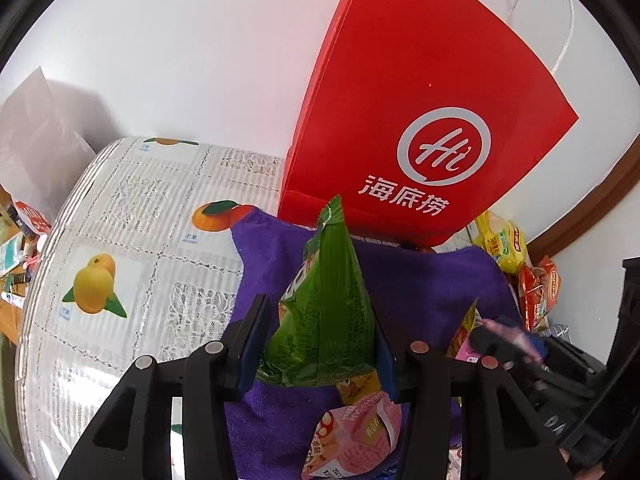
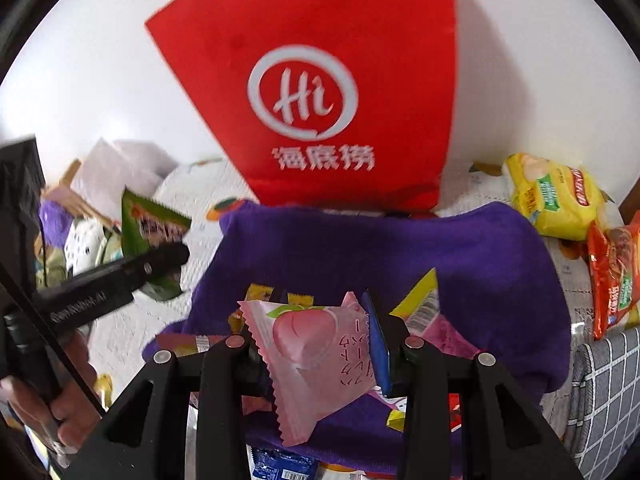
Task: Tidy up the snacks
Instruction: 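Carry the peach bag with the right tool while the left tool carries the green pack to the towel, then release the peach bag onto the towel with the right tool while the left tool releases the green pack, then move the right tool to the red-white strip packet on the sheet and grasp it, then lift the red-white strip packet with the right tool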
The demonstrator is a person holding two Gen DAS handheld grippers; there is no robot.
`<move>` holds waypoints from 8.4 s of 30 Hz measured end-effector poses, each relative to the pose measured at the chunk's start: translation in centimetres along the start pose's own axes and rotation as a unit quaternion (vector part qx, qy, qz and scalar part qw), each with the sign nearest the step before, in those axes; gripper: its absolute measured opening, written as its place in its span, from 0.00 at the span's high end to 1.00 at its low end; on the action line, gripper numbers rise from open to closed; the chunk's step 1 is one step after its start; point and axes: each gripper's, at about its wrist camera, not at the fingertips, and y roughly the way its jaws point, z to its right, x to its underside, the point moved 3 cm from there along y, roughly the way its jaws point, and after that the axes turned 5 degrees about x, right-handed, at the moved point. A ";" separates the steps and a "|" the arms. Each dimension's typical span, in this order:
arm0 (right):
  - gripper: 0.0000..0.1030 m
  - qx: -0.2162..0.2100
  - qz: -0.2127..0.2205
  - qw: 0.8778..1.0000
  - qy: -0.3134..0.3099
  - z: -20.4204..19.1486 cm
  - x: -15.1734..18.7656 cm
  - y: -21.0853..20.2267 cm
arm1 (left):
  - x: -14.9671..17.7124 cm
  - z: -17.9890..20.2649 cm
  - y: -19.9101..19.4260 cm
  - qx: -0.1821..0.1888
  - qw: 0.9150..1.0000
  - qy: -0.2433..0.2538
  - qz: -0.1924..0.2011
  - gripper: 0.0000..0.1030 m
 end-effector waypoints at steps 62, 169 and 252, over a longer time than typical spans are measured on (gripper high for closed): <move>0.38 -0.048 0.014 0.999 0.019 3.0 -0.3 -3.2 | 1.9 2.7 2.8 -0.010 0.997 0.051 -0.055 0.56; 0.91 0.088 0.010 0.996 0.000 6.6 17.6 -7.5 | 1.8 5.7 -3.1 0.089 0.992 0.077 -0.044 0.29; 0.76 0.135 0.072 0.981 0.121 8.4 27.6 -10.6 | 19.4 1.1 -5.3 0.102 0.989 0.058 -0.089 0.29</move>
